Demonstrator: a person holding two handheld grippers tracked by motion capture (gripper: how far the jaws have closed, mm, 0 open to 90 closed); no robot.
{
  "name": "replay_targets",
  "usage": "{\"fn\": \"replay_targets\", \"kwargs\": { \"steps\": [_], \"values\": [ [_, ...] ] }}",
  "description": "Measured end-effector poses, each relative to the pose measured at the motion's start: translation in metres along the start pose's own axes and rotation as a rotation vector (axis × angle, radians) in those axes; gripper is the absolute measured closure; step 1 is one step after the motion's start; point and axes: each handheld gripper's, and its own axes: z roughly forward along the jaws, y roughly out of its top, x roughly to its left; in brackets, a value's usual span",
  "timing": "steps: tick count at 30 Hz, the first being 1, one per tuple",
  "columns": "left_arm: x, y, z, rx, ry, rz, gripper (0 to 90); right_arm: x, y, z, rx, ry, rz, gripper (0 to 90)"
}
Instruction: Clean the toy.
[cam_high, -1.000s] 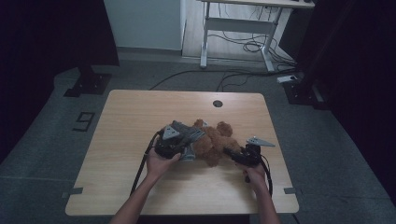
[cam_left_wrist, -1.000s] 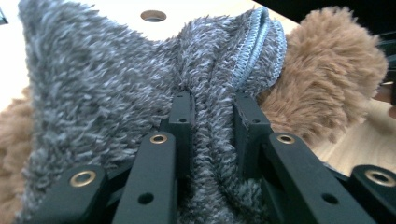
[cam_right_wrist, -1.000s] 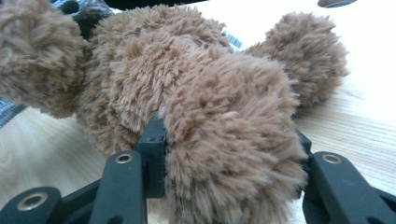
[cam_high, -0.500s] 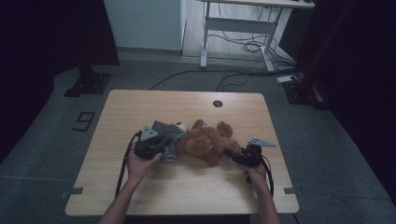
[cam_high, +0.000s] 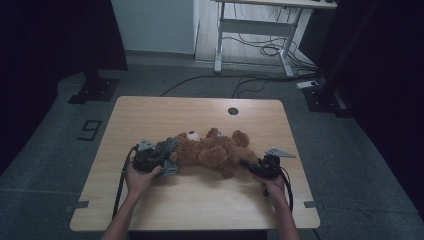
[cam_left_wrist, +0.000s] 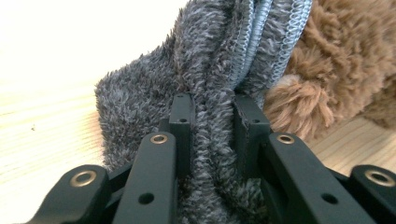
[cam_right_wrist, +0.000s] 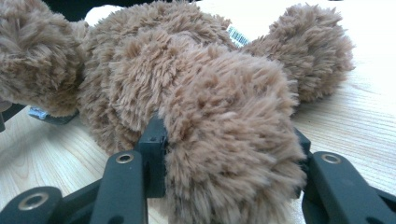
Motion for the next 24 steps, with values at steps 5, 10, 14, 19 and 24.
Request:
{"fn": "replay_targets", "kwargs": {
  "steps": [5,10,14,19,24],
  "values": [
    [-0.018,0.023,-0.023,-0.082,-0.037,0.034,71.9,-0.004,-0.001,0.001,-0.007,0.006,0.027,50.8],
    [-0.039,0.047,-0.029,-0.107,-0.056,0.084,71.8,-0.003,0.0,0.002,-0.011,0.008,0.015,50.8],
    [-0.057,0.07,-0.025,-0.115,-0.065,0.122,71.8,-0.004,0.0,0.003,-0.015,0.013,0.022,50.8],
    [-0.081,0.091,-0.002,-0.073,-0.089,0.147,71.7,-0.005,0.0,0.004,-0.022,0.013,0.02,50.9],
    [-0.086,0.089,0.025,-0.005,-0.081,0.156,71.6,-0.006,0.0,0.007,-0.029,0.021,0.028,50.9]
  ]
}}
